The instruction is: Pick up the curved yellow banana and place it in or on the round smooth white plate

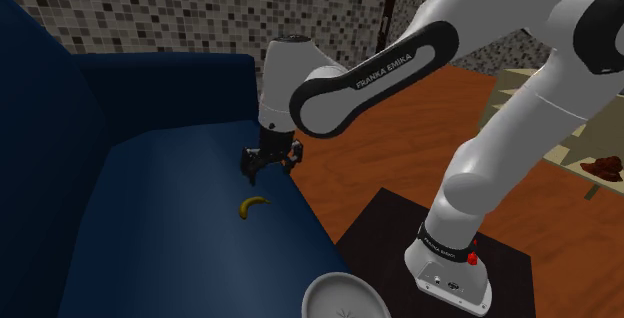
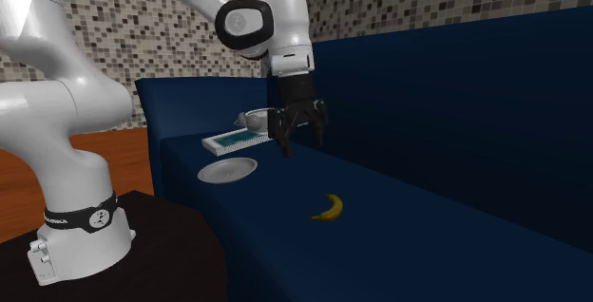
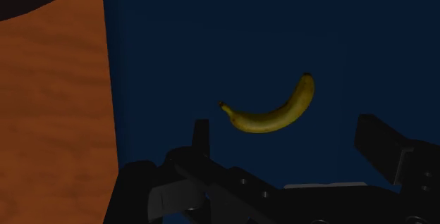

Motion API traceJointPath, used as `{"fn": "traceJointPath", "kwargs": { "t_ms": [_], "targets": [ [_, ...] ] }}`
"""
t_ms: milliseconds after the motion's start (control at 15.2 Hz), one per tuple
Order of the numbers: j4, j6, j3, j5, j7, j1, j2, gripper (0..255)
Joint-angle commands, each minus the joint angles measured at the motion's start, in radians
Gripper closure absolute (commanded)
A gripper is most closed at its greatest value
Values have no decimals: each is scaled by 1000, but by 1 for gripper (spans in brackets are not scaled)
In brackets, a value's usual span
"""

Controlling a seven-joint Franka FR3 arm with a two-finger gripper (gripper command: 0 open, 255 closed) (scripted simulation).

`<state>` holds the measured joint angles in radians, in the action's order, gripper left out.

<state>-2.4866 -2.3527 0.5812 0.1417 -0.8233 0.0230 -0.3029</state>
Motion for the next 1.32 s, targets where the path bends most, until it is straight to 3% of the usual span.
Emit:
{"fn": "traceJointPath", "kwargs": {
  "t_ms": [0, 198, 726, 1254],
  "targets": [
    [45, -54, 63, -75, -113, 35, 96, 0],
    [119, -107, 135, -246, -306, 80, 246, 0],
    [124, -194, 122, -420, -438, 80, 383, 0],
    [124, -194, 121, -420, -437, 78, 382, 0]
  ]
}}
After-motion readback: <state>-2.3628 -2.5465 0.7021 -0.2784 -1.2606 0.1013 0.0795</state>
